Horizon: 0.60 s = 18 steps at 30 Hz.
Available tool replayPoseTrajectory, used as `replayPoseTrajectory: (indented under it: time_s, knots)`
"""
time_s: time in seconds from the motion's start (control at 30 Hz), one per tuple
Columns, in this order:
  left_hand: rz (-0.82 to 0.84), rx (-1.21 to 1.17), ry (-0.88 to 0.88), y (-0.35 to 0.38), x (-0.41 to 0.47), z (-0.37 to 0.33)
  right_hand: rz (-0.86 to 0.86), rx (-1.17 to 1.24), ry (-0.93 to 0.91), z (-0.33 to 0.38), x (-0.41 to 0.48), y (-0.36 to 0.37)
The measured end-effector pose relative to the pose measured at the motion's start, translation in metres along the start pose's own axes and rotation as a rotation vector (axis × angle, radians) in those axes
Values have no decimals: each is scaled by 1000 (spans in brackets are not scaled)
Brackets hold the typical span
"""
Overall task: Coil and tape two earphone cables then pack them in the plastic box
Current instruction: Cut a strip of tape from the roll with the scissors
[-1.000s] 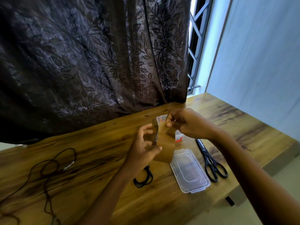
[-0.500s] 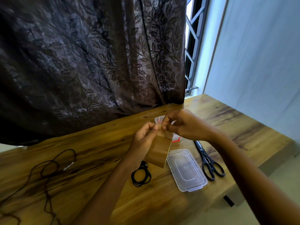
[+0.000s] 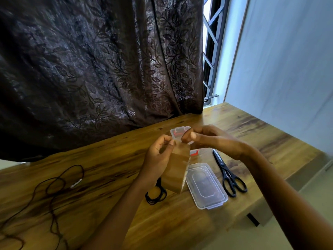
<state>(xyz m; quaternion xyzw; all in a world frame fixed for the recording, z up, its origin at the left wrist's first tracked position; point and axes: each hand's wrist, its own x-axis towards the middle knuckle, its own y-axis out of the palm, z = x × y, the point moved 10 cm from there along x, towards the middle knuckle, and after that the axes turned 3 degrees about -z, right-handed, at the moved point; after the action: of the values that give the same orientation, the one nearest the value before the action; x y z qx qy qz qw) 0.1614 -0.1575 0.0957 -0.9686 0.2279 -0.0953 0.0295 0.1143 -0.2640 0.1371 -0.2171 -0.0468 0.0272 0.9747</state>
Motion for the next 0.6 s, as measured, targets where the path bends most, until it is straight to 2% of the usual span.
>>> replayPoseTrajectory:
  time_s: [0.13, 0.27, 0.33, 0.4, 0.47, 0.6]
  knots:
    - [-18, 22, -30, -1, -2, 9, -274, -44, 121, -40, -11, -28]
    - [-35, 28, -47, 1, -4, 12, -455, -42, 317, -113, -34, -46]
    - [-59, 43, -50, 0, -5, 15, -570, -209, 422, -149, -52, -58]
    - [-83, 50, -61, 1, -6, 17, -664, -490, 500, -175, -72, -67]
    - [-103, 53, -79, 0, -7, 19, -687, -642, 533, -195, -86, -67]
    - [-116, 58, -104, -3, -6, 22, -592, -759, 605, -226, -102, -54]
